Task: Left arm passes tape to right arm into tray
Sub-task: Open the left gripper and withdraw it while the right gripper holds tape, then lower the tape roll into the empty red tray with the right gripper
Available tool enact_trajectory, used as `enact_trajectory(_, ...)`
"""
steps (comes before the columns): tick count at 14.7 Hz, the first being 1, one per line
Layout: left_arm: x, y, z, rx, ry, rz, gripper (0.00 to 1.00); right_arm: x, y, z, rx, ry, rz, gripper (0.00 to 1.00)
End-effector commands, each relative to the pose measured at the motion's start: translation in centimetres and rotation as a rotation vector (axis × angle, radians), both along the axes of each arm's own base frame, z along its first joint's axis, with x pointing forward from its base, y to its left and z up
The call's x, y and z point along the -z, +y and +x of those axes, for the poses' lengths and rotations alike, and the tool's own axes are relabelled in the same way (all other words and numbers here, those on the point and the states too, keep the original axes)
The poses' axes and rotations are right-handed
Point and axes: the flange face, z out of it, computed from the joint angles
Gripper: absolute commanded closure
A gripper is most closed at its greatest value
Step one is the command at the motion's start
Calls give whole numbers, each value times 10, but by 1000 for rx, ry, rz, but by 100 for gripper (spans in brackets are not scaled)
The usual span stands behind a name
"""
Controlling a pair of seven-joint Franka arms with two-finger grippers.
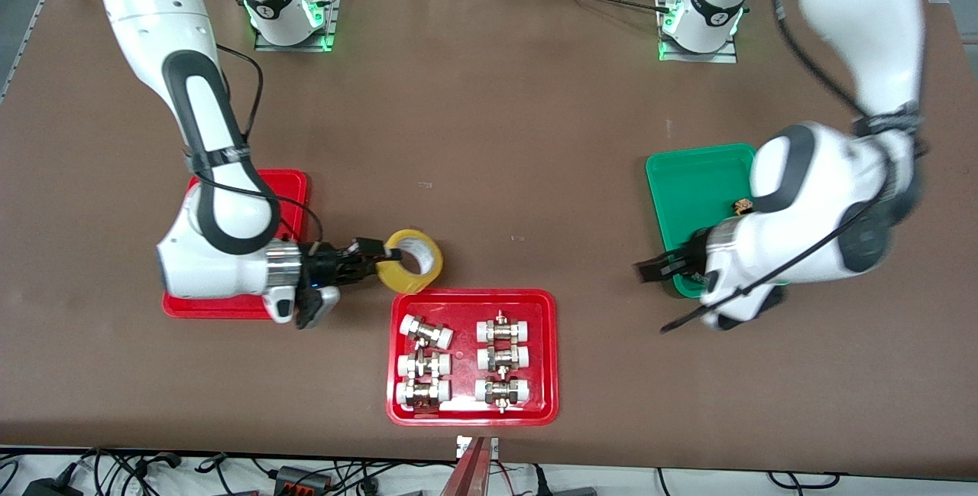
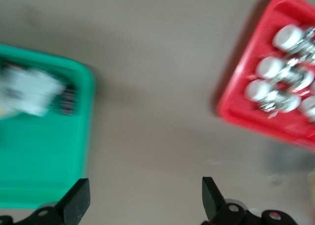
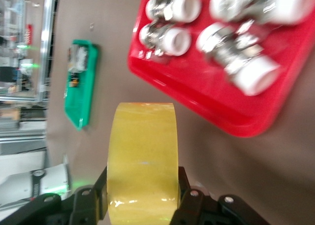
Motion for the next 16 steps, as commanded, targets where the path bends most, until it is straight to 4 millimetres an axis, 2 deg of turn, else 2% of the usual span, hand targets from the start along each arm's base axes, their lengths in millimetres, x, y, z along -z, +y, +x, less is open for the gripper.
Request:
enact_trajectory(1, -72, 39, -27, 166, -62, 68, 0, -32, -100, 6, 66, 54, -19, 85)
enact_trajectory(2, -85, 50, -30, 152, -70, 72, 0, -29, -141, 7, 100, 62, -25, 85)
enact_trajectory(4, -110, 80, -36, 118, -98, 120, 0, -6, -212, -10, 113, 155, -42, 84)
enact_trajectory(6, -112, 89, -36, 143, -106, 248, 0, 28, -266, -30, 115, 237, -17, 81)
enact_trajectory(7, -125, 94, -43, 145, -111, 278, 0, 36, -284, -37, 109, 248, -21, 81)
enact_trajectory(8, -129, 98, -49, 149, -102, 268, 0, 44, -294, -42, 98, 254, -32, 81)
enact_trajectory(9, -125, 111, -51, 152, -85, 256, 0, 50, -298, -45, 84, 254, -40, 81)
enact_trajectory(10, -127, 111, -63, 172, -75, 254, 0, 55, -300, -46, 75, 254, -40, 81)
enact_trajectory(12, -117, 106, -94, 180, -37, 230, 0, 62, -304, -47, 79, 256, -40, 81)
enact_trajectory(14, -106, 114, -119, 153, -56, 202, 0, 74, -305, -48, 68, 249, -33, 81)
enact_trajectory(16, -105, 114, -124, 203, -71, 196, 0, 83, -307, -47, 58, 234, -21, 81)
